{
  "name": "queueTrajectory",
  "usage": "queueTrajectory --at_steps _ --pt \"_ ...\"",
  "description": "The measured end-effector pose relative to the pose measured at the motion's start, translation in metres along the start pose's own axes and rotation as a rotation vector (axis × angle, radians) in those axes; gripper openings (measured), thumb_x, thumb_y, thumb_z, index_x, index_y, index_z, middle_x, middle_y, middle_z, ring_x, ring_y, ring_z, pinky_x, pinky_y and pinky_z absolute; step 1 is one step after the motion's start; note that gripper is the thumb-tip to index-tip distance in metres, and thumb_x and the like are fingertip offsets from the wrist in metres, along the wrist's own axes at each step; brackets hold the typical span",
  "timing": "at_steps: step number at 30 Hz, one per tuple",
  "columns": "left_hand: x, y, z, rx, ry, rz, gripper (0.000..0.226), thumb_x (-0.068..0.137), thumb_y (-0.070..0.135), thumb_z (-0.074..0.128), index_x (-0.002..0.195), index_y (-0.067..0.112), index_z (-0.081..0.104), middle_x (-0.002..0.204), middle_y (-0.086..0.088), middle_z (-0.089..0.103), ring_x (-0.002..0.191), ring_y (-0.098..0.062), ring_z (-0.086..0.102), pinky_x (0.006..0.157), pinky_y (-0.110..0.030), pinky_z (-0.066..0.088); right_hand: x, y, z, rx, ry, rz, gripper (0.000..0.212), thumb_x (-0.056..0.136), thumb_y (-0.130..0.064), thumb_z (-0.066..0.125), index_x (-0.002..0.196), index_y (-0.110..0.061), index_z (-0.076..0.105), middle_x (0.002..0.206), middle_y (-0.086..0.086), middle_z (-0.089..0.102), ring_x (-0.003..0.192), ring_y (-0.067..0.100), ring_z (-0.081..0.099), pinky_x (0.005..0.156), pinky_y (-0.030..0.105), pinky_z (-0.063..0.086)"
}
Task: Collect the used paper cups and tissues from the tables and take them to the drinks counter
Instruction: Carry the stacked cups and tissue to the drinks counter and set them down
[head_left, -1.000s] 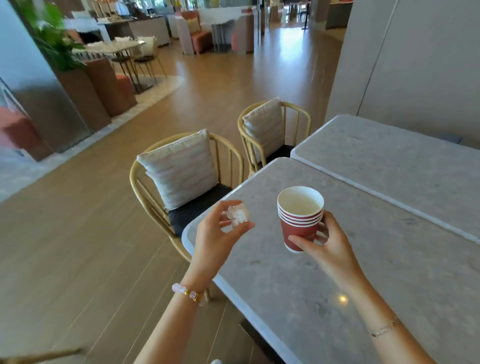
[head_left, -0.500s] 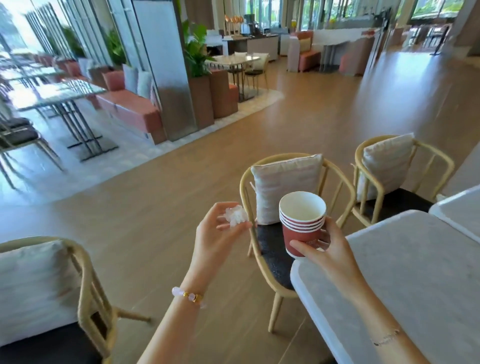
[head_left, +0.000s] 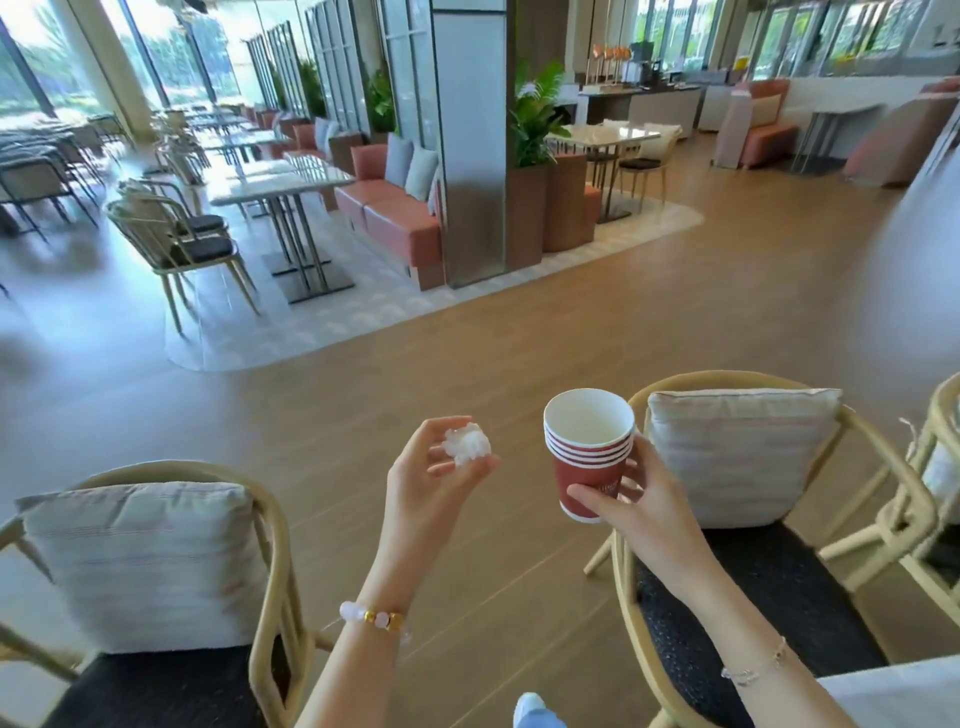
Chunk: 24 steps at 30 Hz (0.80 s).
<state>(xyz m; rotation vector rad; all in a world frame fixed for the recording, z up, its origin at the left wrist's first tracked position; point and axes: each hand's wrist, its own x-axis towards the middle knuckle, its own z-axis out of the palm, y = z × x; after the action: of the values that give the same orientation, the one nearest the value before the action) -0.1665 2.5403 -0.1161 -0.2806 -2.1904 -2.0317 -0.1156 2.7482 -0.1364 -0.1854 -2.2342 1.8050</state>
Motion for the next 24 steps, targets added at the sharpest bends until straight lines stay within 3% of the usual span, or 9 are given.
queueTrajectory --at_steps 11,17,21,24 --pt "0.188 -0.037 0.025 0.074 0.012 -0.015 0.034 0.07 0.016 0.081 0.095 0.032 0.066 0.09 0.003 0.07 0.08 -0.006 0.065 0.066 -0.012 0.046 0.202 0.029 0.032 0.024 0.033 -0.026 0.06 0.068 -0.014 0.083 0.118 -0.023 0.053 0.106 -0.005 0.067 0.087 -0.006 0.064 0.069 0.006 0.046" --pt "0.304 -0.053 0.059 0.073 -0.03 0.001 0.033 0.07 0.016 0.081 0.092 0.035 0.066 0.09 0.004 0.07 0.08 -0.007 0.064 0.065 -0.012 0.047 0.316 0.042 0.028 0.069 0.061 -0.022 0.058 0.066 -0.014 0.084 0.114 -0.027 0.054 0.102 -0.003 0.069 0.092 0.008 0.068 0.077 0.02 0.052" --pt "0.364 -0.066 0.083 0.053 -0.076 0.012 0.033 0.069 0.017 0.081 0.093 0.034 0.065 0.091 0.006 0.07 0.083 -0.006 0.065 0.069 -0.014 0.048 0.37 0.049 0.02 0.107 0.097 -0.025 0.056 0.066 -0.009 0.084 0.109 -0.029 0.055 0.095 -0.007 0.068 0.084 0.002 0.068 0.068 0.012 0.05" --pt "0.408 -0.077 0.102 0.038 -0.126 0.021 0.032 0.071 0.018 0.079 0.094 0.034 0.065 0.092 0.009 0.07 0.086 -0.007 0.065 0.071 -0.017 0.05 0.407 0.055 0.013 0.12 0.134 -0.01 0.06 0.06 -0.02 0.083 0.113 -0.026 0.055 0.091 -0.01 0.069 0.085 0.001 0.068 0.067 0.011 0.049"
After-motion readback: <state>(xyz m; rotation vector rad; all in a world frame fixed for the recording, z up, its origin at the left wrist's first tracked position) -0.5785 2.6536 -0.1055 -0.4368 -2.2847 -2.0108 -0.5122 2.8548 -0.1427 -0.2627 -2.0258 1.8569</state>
